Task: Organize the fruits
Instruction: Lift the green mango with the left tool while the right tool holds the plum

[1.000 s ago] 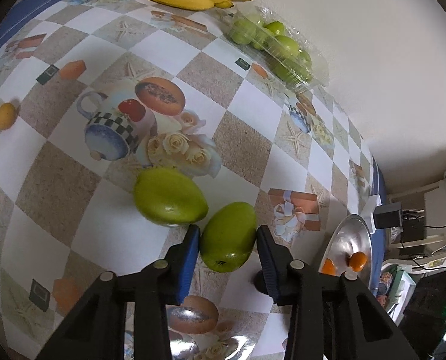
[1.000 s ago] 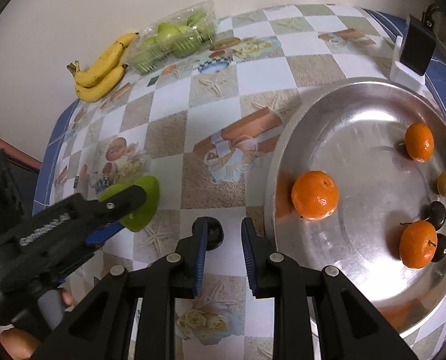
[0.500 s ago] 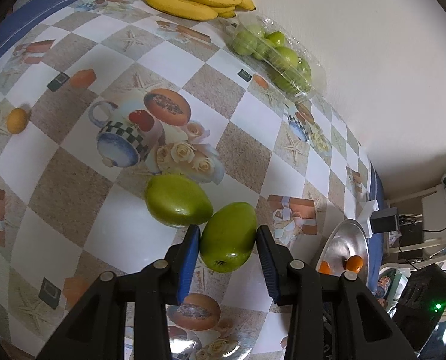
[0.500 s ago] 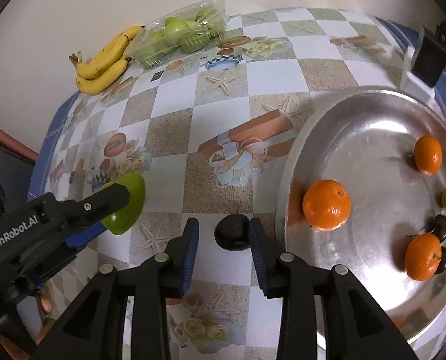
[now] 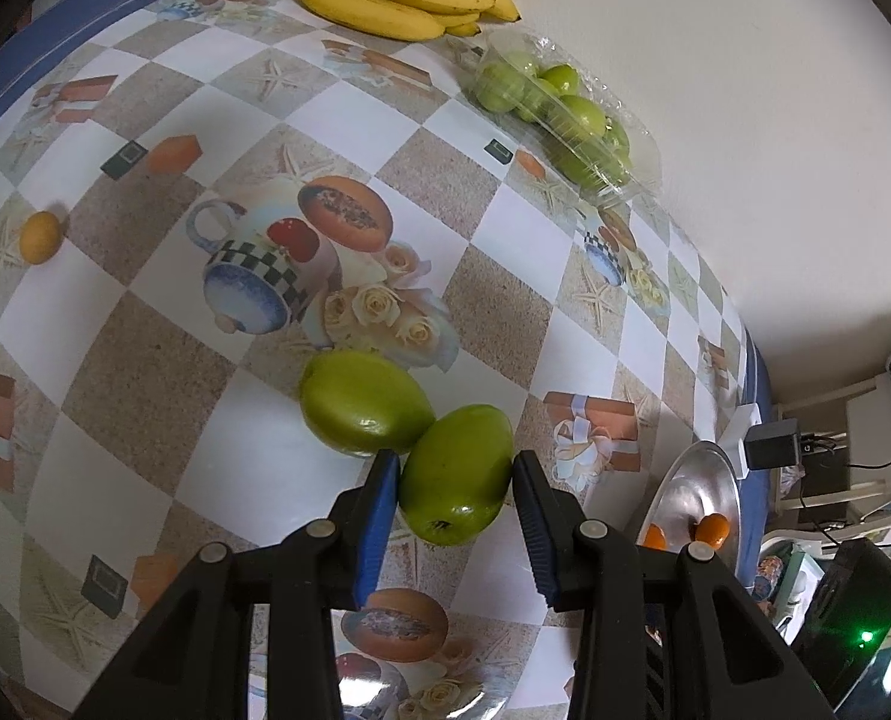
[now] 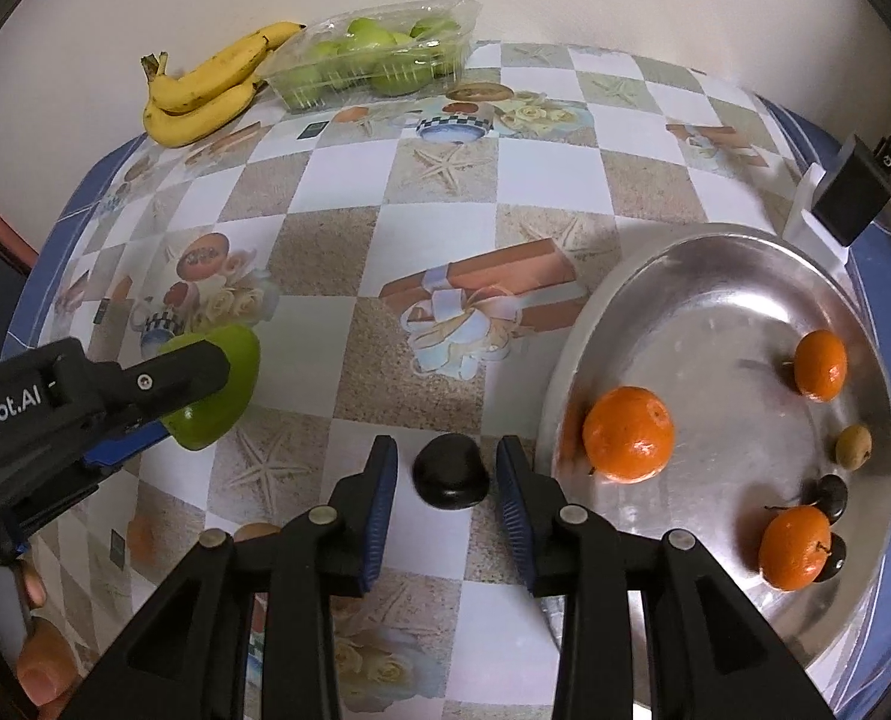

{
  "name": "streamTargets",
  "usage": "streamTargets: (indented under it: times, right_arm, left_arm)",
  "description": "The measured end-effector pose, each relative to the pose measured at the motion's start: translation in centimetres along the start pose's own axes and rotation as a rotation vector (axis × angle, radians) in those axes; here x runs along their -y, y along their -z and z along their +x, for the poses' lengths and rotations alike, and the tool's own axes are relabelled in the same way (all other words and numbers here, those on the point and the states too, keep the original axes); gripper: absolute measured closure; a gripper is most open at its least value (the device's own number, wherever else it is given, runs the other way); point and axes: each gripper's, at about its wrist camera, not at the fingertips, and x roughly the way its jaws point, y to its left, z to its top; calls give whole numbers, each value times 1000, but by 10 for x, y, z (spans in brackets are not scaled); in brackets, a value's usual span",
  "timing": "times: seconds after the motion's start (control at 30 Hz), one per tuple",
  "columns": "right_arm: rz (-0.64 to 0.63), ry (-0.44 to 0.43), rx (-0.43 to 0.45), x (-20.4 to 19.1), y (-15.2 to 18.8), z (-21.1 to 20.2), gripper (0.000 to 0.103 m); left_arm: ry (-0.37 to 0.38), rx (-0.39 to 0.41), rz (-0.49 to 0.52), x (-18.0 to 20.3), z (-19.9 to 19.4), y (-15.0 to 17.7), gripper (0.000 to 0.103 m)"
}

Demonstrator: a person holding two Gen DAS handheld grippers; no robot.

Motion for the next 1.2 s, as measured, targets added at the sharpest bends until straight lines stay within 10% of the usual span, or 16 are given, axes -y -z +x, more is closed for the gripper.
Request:
streamTargets:
  times: [0.8, 1.2]
  right_arm:
    - [4, -77, -52, -6, 5, 11, 76]
    - [37, -167, 70, -5, -10, -33, 76]
  left_arm:
    - [7, -1, -14, -1, 0, -1, 62]
    - [24, 76, 10, 8, -24, -5, 66]
